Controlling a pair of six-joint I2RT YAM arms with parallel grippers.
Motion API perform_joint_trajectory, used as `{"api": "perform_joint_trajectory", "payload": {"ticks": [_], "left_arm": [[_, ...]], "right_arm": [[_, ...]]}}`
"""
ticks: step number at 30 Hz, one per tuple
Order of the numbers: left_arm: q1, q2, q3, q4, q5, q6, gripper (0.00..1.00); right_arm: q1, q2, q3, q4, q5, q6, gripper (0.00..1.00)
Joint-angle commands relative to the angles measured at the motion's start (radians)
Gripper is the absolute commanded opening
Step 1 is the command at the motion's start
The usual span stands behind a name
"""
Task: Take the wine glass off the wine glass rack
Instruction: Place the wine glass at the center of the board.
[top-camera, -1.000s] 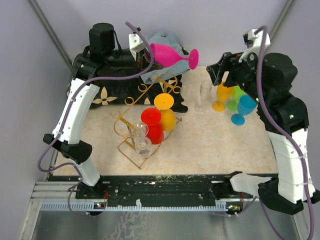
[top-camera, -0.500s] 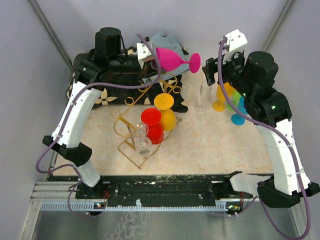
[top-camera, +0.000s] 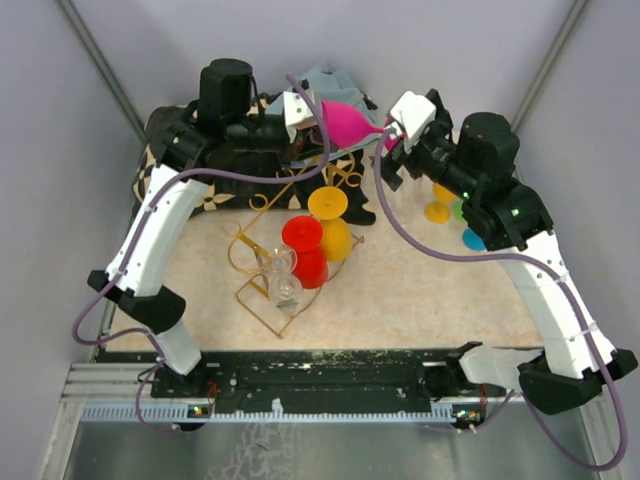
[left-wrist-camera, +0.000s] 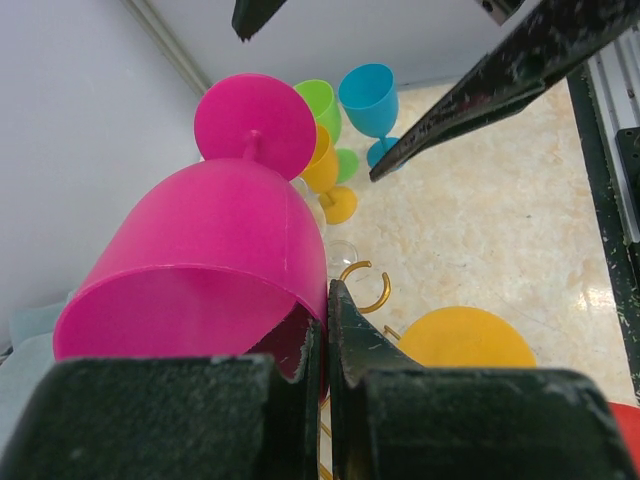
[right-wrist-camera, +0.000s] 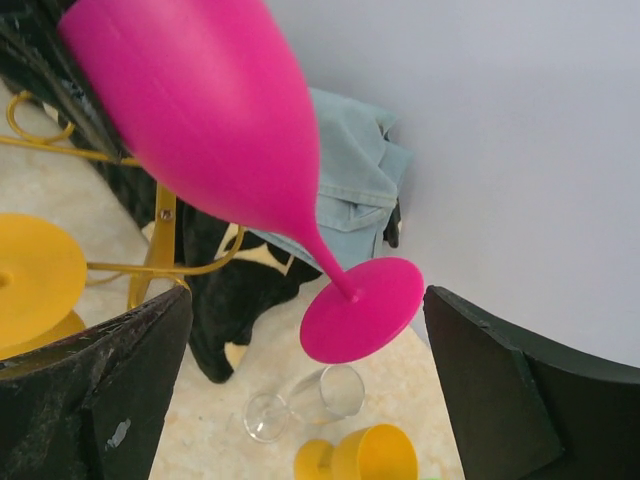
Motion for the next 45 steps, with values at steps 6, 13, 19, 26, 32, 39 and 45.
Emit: {"api": "perform_joint_trajectory", "payload": {"ticks": [6,13,19,26,32,39,45], "left_arm": [[-0.027,0.009,0.03,-0.015,-0.013,0.028,0.0],[-0.045,0.003,0.032,-0.021,0.0,0.023,0.0],[-0.055,-0.002,0.032,-0.02,0.019,0.005,0.0],[-0.06,-0.006,0.035,-0.017,0.035,-0.008,0.0],[-0.067,-0.008,0.036,-0.017,0.048,-0.009,0.0],[-0.072,-0.008,0.036,-0.018,0.051,-0.009,0.0],[-0.081,-0.009,0.044,-0.017,0.051,-0.01,0.0]], "right_arm": [[0.043,-0.02,-0.081,0.122,-0.028,-0.191,0.99],[0.065,-0.001,-0.097,0.186,-0.036,-0.268,0.98],[0.11,0.021,-0.088,0.2,-0.042,-0.297,0.98],[0.146,0.023,-0.118,0.161,-0.016,-0.358,0.98],[0.163,0.028,-0.121,0.175,0.007,-0.392,0.96],[0.181,0.036,-0.123,0.198,0.04,-0.426,0.89],[0.192,0.038,-0.148,0.274,0.078,-0.428,0.78]]}}
